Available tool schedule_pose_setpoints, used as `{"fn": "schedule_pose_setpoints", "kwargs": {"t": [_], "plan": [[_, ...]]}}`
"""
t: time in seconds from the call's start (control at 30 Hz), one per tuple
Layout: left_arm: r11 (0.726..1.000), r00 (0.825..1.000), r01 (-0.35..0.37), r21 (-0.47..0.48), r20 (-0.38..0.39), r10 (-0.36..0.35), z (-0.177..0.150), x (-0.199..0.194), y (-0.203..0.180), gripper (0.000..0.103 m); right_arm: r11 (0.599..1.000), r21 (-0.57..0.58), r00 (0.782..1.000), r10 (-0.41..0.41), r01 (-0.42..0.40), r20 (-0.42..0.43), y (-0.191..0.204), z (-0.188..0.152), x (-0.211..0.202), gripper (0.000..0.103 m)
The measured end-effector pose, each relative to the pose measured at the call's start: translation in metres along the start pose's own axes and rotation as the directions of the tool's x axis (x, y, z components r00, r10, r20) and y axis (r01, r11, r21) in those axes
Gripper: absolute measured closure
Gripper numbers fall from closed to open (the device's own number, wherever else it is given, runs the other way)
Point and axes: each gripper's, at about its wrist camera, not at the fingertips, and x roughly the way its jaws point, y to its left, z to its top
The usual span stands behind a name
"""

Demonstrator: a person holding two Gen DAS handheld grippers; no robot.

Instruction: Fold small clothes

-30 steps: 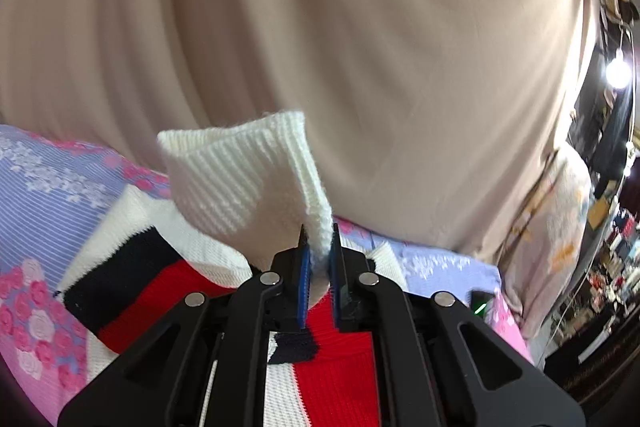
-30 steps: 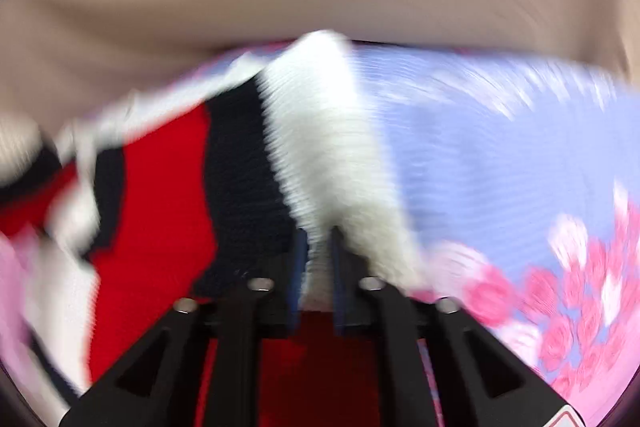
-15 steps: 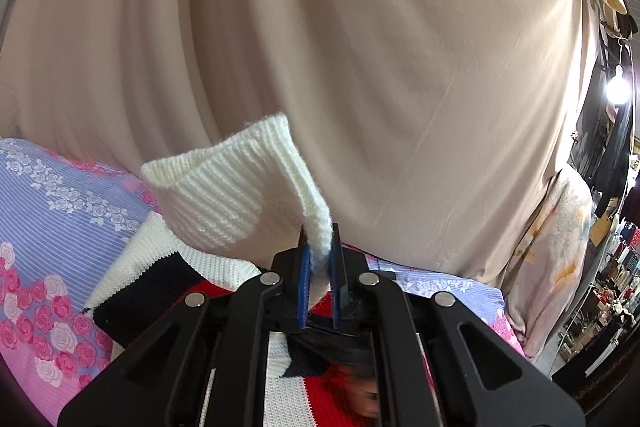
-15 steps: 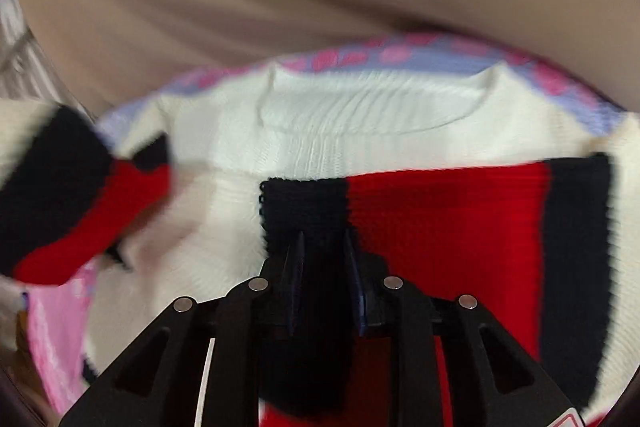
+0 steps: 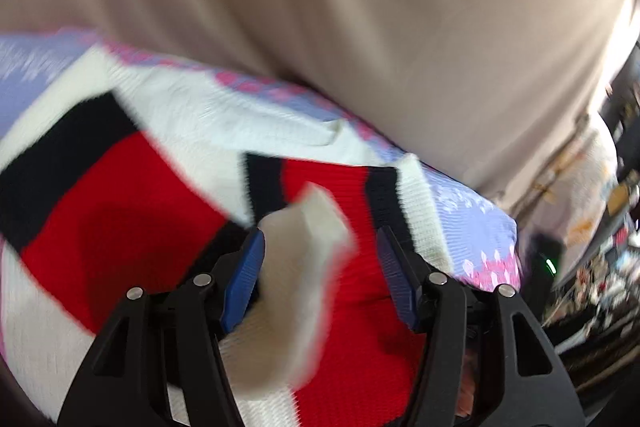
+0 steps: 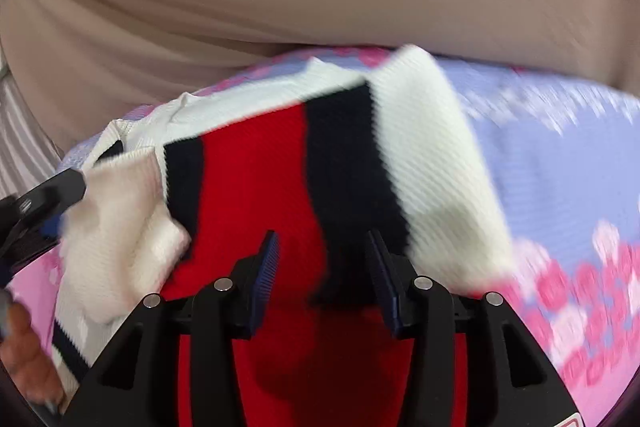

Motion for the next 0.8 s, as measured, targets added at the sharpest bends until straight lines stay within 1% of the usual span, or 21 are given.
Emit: {"fn": "schedule_pose_setpoints", "kwargs": {"t": [0.03, 0.1, 0.17, 0.23, 0.27, 0.33, 0.37, 0.4, 0.43, 0.5, 0.57, 0.63, 0.67, 0.7, 0.73, 0.77, 0.8], "plan": [[0.999, 1.000, 0.001, -0.032, 0.011, 0.000, 0.001, -0.007, 0.009, 0.042, 0.999, 0.019, 0.999, 0.034, -0.034, 0.005, -0.005, -0.006, -0.012, 0.057], [0.994, 0.997, -0.029, -0.104, 0.065, 0.036, 0.002, -0.033, 0.034, 0.035, 0.995, 0.031, 0.996, 0.091, -0.091, 0.014, -0.005, -0.008, -0.021, 0.051], [0.984, 0.987, -0.095, -0.153, 0.112, 0.113, 0.003, -0.056, 0.056, 0.034, 0.988, 0.022, 0.988, 0.154, -0.154, 0.014, 0.012, -0.010, -0.025, 0.043], [0.964, 0.971, -0.168, -0.204, 0.136, 0.198, 0.004, -0.075, 0.082, 0.034, 0.979, -0.008, 0.979, 0.206, -0.206, -0.011, 0.037, -0.019, -0.014, 0.043], [0.955, 0.966, -0.187, -0.231, 0.134, 0.222, 0.005, -0.079, 0.093, 0.034, 0.975, -0.030, 0.975, 0.221, -0.222, -0.031, 0.051, -0.022, -0.012, 0.042], [0.932, 0.962, -0.194, -0.305, 0.125, 0.242, 0.005, -0.087, 0.119, 0.034, 0.970, -0.089, 0.972, 0.221, -0.228, -0.079, 0.078, -0.030, -0.005, 0.039], [0.923, 0.963, -0.193, -0.332, 0.117, 0.244, 0.004, -0.088, 0.128, 0.034, 0.971, -0.119, 0.976, 0.194, -0.205, -0.099, 0.090, -0.035, 0.001, 0.039], [0.916, 0.963, -0.190, -0.354, 0.113, 0.244, 0.002, -0.090, 0.135, 0.034, 0.976, -0.142, 0.983, 0.151, -0.165, -0.103, 0.095, -0.039, 0.008, 0.039], [0.914, 0.963, -0.188, -0.360, 0.115, 0.243, 0.000, -0.092, 0.139, 0.034, 0.980, -0.159, 0.990, 0.103, -0.118, -0.101, 0.098, -0.042, 0.011, 0.039], [0.921, 0.966, -0.186, -0.343, 0.109, 0.236, -0.003, -0.092, 0.142, 0.034, 0.987, -0.145, 0.994, 0.061, -0.073, -0.086, 0.089, -0.048, 0.010, 0.039], [0.930, 0.970, -0.179, -0.322, 0.101, 0.222, -0.003, -0.086, 0.141, 0.034, 0.993, -0.093, 0.994, 0.059, -0.067, -0.089, 0.072, -0.053, 0.010, 0.039], [0.932, 0.973, -0.177, -0.315, 0.085, 0.213, -0.003, -0.077, 0.142, 0.034, 0.996, -0.033, 0.991, 0.083, -0.086, -0.102, 0.054, -0.061, 0.013, 0.039], [0.933, 0.975, -0.173, -0.317, 0.077, 0.208, -0.003, -0.074, 0.143, 0.034, 0.994, -0.026, 0.991, 0.101, -0.103, -0.084, 0.052, -0.064, 0.010, 0.042], [0.931, 0.978, -0.166, -0.324, 0.067, 0.198, -0.003, -0.070, 0.146, 0.034, 0.995, -0.030, 0.992, 0.097, -0.099, -0.083, 0.048, -0.067, 0.009, 0.045], [0.929, 0.980, -0.157, -0.334, 0.062, 0.188, -0.003, -0.069, 0.148, 0.034, 0.995, -0.042, 0.992, 0.088, -0.092, -0.089, 0.049, -0.066, 0.008, 0.065], [0.927, 0.982, -0.147, -0.345, 0.063, 0.179, -0.002, -0.068, 0.150, 0.035, 0.993, -0.045, 0.991, 0.101, -0.105, -0.092, 0.051, -0.062, 0.012, 0.098], [0.923, 0.981, -0.150, -0.354, 0.065, 0.184, 0.000, -0.067, 0.151, 0.038, 0.991, -0.044, 0.989, 0.123, -0.127, -0.080, 0.053, -0.052, 0.011, 0.097]]}}
